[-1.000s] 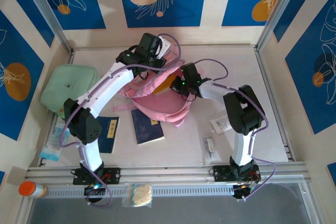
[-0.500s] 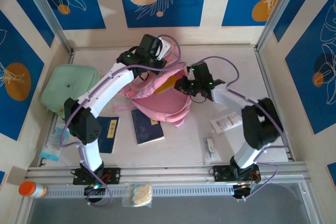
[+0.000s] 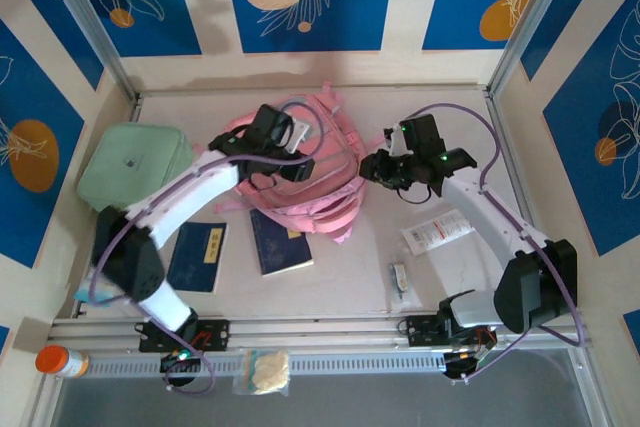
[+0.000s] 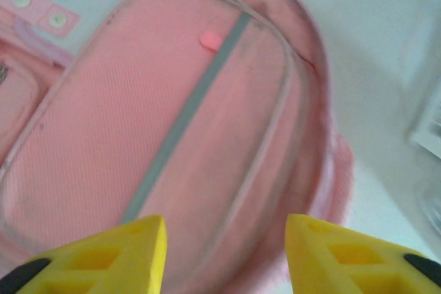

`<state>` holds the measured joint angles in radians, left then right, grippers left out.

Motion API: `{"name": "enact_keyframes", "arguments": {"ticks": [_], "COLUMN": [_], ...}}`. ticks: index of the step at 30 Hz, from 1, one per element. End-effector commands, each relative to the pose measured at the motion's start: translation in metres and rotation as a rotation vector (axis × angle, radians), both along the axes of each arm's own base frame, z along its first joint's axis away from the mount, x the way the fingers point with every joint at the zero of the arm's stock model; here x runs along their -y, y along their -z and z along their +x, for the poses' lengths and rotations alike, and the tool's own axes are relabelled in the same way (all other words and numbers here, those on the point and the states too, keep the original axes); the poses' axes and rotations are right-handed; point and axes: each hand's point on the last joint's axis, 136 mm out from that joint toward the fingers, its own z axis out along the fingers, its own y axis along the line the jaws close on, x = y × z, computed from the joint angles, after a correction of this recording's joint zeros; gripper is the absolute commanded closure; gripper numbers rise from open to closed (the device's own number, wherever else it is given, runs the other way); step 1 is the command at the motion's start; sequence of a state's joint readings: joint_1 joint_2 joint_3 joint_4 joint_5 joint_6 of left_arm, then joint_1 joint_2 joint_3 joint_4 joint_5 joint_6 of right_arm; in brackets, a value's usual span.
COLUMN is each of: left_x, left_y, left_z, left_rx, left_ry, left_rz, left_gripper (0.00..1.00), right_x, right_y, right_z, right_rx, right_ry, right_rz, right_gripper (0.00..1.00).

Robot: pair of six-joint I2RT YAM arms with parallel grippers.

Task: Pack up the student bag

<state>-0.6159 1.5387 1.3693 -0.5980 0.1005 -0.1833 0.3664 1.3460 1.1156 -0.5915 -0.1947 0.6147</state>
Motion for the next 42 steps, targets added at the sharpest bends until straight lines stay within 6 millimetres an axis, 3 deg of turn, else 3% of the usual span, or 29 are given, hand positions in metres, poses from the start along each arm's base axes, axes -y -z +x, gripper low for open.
{"name": "enact_keyframes", "arguments": {"ticks": [1, 5, 10, 13, 20, 26, 32, 37, 39, 42], "left_x": [-0.021, -0.08, -0.121, -0.137, -0.153, -0.148, -0.125, -0.112, -0.108, -0.108], "left_y": [-0.037, -0.01, 0.033, 0.057, 0.093, 0.116, 0.135, 0.146, 0.149, 0.155], "left_z": [-0.029, -0.06, -0.094, -0.108, -0.123, -0.128, -0.125, -0.12, -0.118, -0.116], "left_rx": [0.036, -0.012, -0.134, -0.187, -0.276, -0.345, -0.419, -0.461, -0.471, -0.485], "left_ry": [-0.075, -0.265, -0.435, -0.527, -0.652, -0.688, -0.626, -0.596, -0.587, -0.594], "left_rz": [-0.149, -0.09, -0.083, -0.097, -0.13, -0.182, -0.258, -0.278, -0.291, -0.275], "left_gripper": [0.47, 0.44, 0.4, 0.39, 0.4, 0.41, 0.43, 0.44, 0.43, 0.43], "right_x": [-0.017, -0.065, -0.124, -0.154, -0.203, -0.205, -0.177, -0.147, -0.139, -0.135], "right_y": [0.002, 0.023, 0.045, 0.06, 0.073, 0.103, 0.124, 0.121, 0.116, 0.107], "right_z": [-0.038, -0.067, -0.093, -0.098, -0.078, -0.052, -0.006, 0.03, 0.033, 0.022], "right_rx": [-0.066, -0.141, -0.18, -0.197, -0.154, -0.156, -0.112, -0.069, -0.056, -0.06], "right_ry": [-0.091, -0.174, -0.267, -0.293, -0.332, -0.302, -0.241, -0.188, -0.181, -0.195], "right_rz": [-0.033, -0.009, -0.005, -0.022, -0.033, -0.082, -0.157, -0.191, -0.2, -0.192], "right_gripper": [0.67, 0.66, 0.66, 0.66, 0.68, 0.74, 0.79, 0.81, 0.81, 0.8]}}
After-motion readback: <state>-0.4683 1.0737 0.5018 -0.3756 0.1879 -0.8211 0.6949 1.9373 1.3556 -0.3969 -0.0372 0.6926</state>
